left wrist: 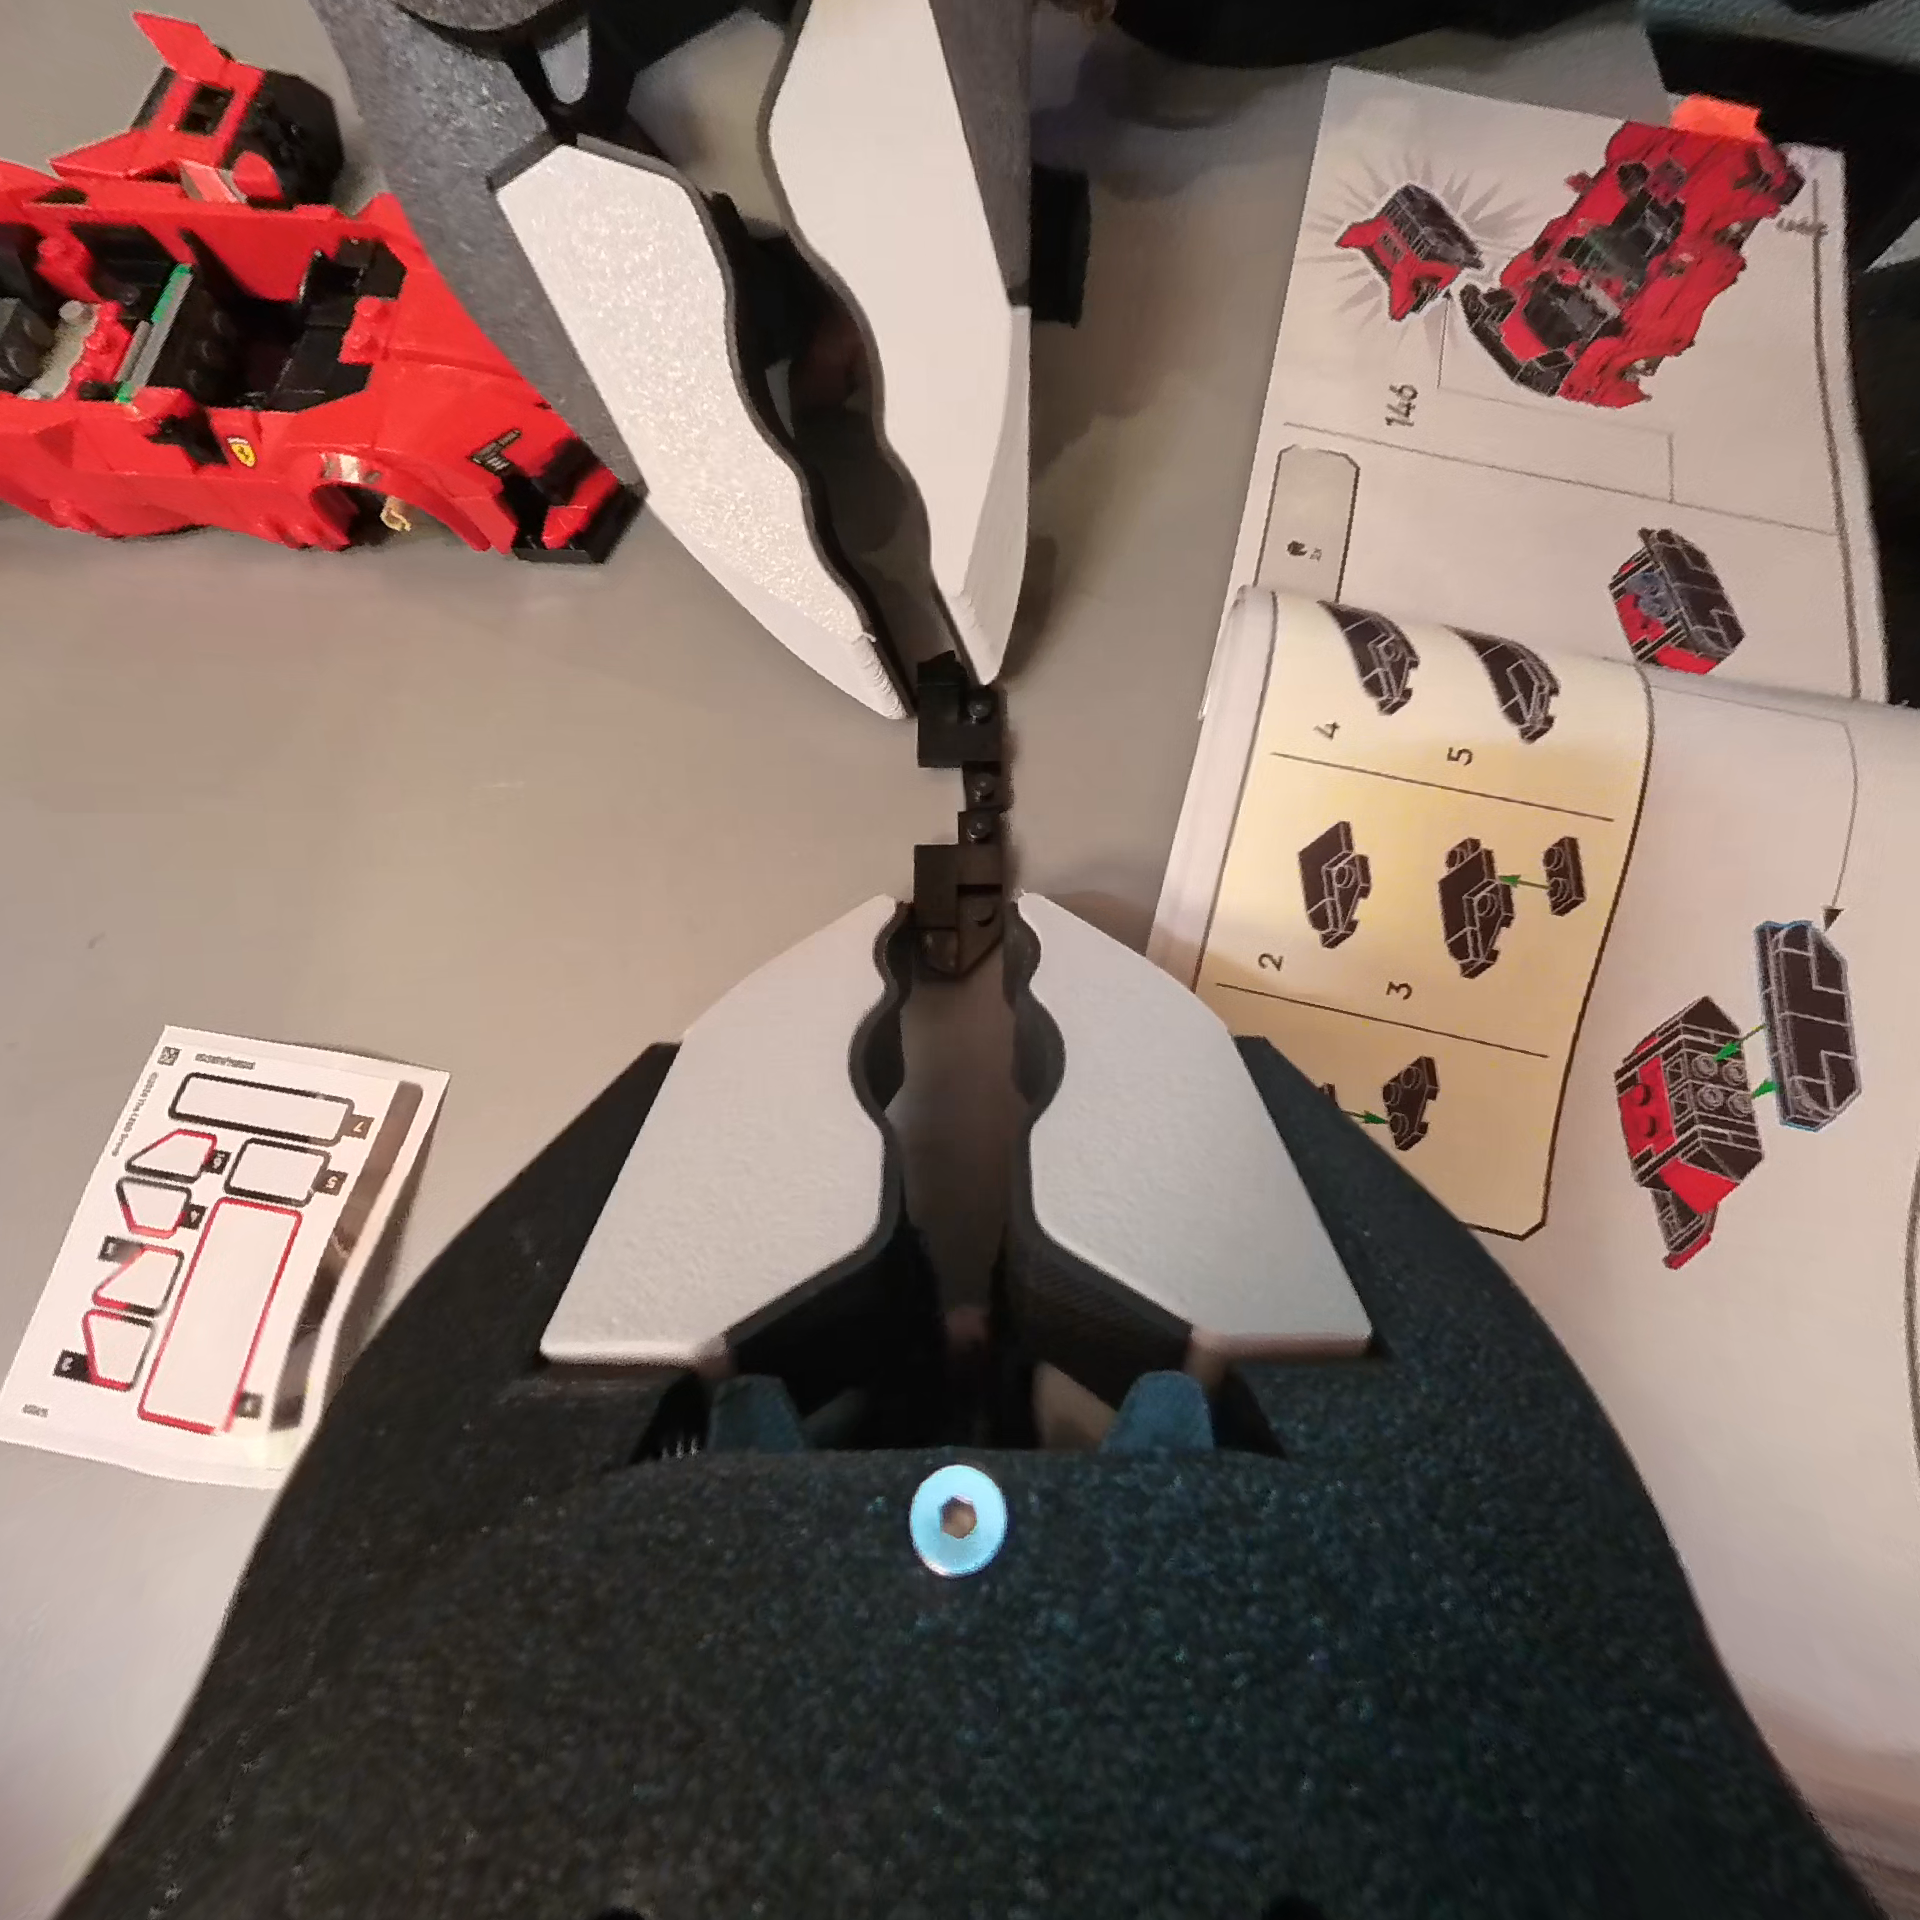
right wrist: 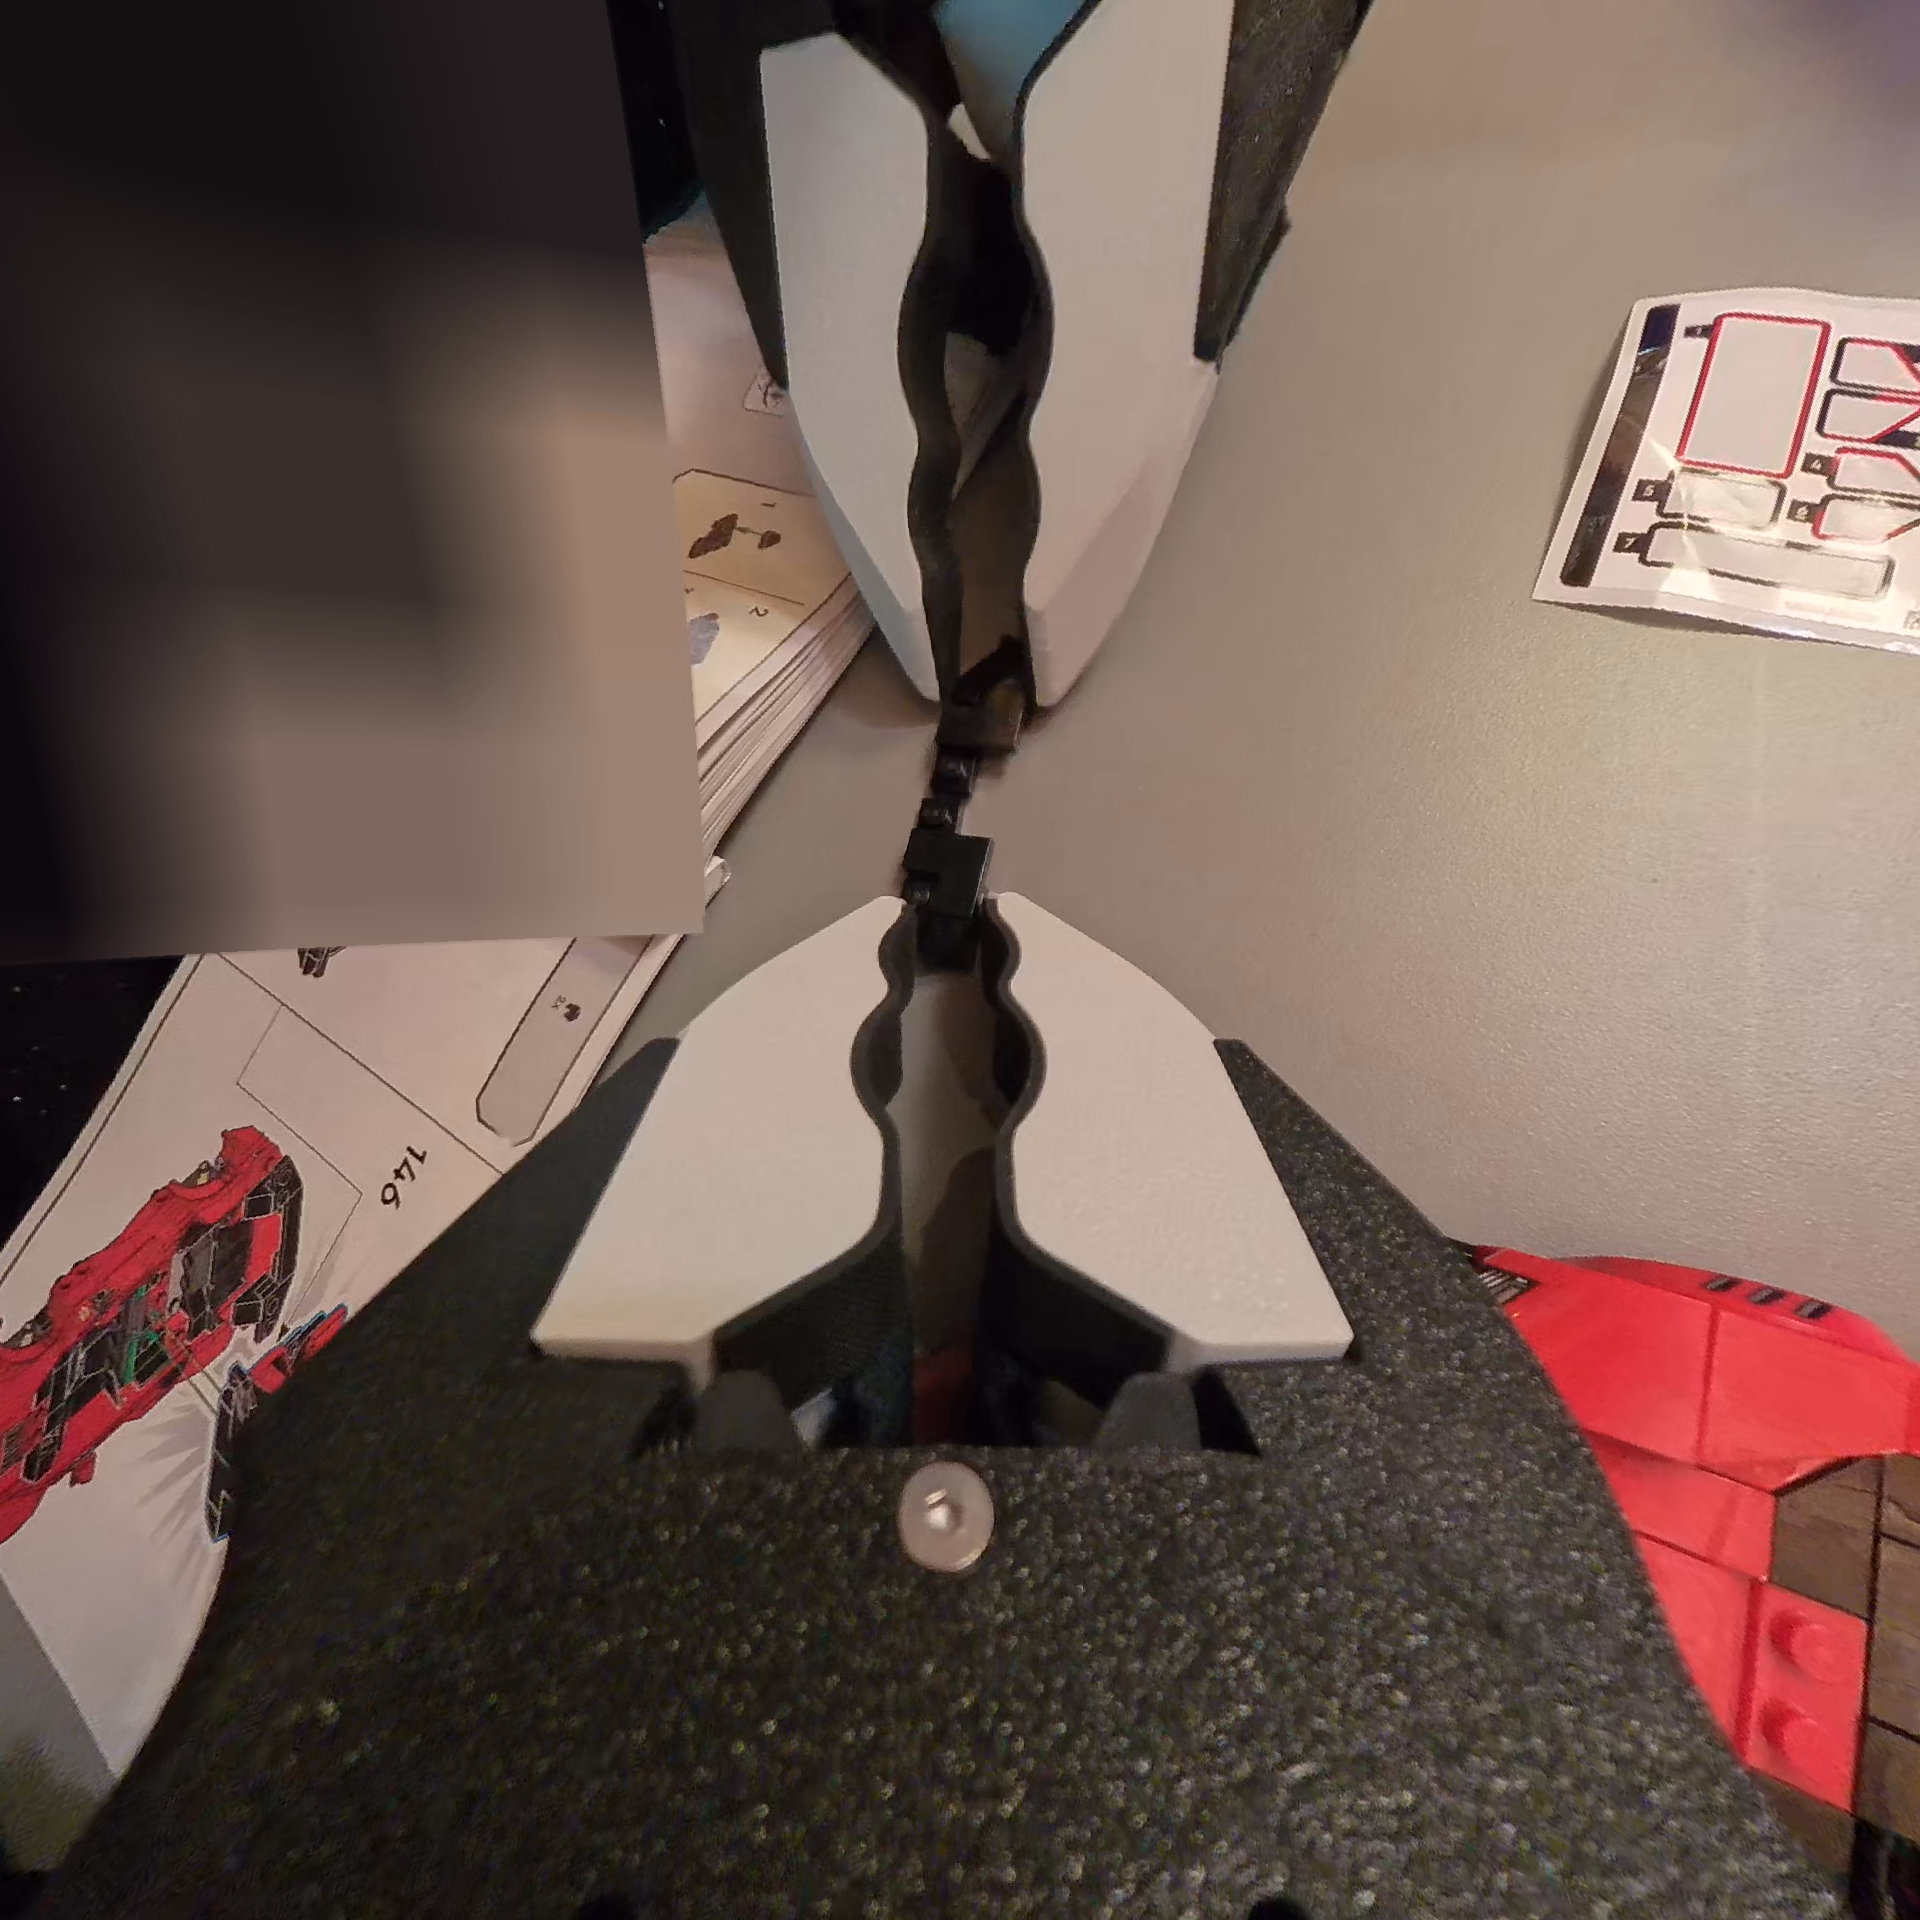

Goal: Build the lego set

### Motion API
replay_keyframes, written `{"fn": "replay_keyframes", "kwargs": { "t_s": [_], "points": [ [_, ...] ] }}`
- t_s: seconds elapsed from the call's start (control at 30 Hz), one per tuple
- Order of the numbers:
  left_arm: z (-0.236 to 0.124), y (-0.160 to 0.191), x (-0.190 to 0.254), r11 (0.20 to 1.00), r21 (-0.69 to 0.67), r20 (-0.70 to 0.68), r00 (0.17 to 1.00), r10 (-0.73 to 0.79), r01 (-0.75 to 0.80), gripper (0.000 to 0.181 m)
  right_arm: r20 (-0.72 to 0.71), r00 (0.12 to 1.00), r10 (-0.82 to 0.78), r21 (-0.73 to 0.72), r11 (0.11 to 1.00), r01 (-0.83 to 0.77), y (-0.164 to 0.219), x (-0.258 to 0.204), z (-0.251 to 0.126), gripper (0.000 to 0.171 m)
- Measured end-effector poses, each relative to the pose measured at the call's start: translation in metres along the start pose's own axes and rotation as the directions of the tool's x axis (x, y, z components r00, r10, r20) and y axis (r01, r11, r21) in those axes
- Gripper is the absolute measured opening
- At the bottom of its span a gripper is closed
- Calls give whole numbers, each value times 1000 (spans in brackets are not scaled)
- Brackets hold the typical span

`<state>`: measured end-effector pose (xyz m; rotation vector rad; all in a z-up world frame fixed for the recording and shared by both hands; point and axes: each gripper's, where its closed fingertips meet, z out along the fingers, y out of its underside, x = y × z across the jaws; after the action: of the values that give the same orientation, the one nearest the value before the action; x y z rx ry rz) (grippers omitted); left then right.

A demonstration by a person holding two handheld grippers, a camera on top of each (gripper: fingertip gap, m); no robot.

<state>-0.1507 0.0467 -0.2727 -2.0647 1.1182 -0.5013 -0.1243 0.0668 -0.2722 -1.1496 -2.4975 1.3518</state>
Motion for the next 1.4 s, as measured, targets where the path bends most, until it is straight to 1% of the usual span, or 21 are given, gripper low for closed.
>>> {"fn": "replay_keyframes", "kwargs": {
  "t_s": [0.07,0.13,0.17,0.23,0.3,0.4,0.5,0.73,0.87,1.0,1.13,1.2,1.3,1.4],
  "points": [
    [-5,-5,-1,996,48,-19,997,-69,70,16,3,1000,2,0,1000,-2,0,0,0,12],
    [-14,-16,-3,973,138,-74,982,-175,184,16,4,1000,3,0,1000,-3,0,0,0,12],
    [-20,-23,-3,948,194,-121,965,-231,251,16,5,1000,3,0,1000,-3,0,0,0,12],
    [-34,-37,-6,869,305,-231,915,-330,390,16,5,1000,3,0,1000,-3,0,-1,0,12],
    [-49,-47,-9,785,379,-332,864,-380,491,16,6,1000,3,0,1000,-3,0,-1,0,12],
    [-64,-55,-13,702,442,-405,823,-398,558,16,7,1000,3,0,1000,-3,0,-1,0,12],
    [-73,-59,-17,640,472,-460,788,-408,607,16,8,1000,6,0,1000,-6,0,-1,0,12],
    [-83,-64,-19,560,486,-542,734,-409,671,16,10,1000,10,1,1000,-10,0,-1,0,12],
    [-83,-63,-19,566,488,-532,740,-411,665,16,10,1000,11,1,1000,-11,0,-1,0,12],
    [-78,-59,-19,592,470,-507,749,-426,655,16,10,1000,10,1,1000,-10,0,-1,0,12],
    [-56,-41,-18,697,370,-395,783,-480,614,16,13,1000,1,-4,1000,-1,0,-2,0,10],
    [-48,-35,-14,739,320,-364,797,-482,593,16,16,1000,-5,-6,1000,5,1,-3,1,10],
    [-39,-28,-11,778,265,-328,812,-483,570,16,17,1000,-5,-7,1000,5,1,-3,1,9],
    [-35,-24,-9,790,232,-316,812,-490,567,16,17,1000,-5,-7,1000,5,1,-3,1,9]
  ]
}}
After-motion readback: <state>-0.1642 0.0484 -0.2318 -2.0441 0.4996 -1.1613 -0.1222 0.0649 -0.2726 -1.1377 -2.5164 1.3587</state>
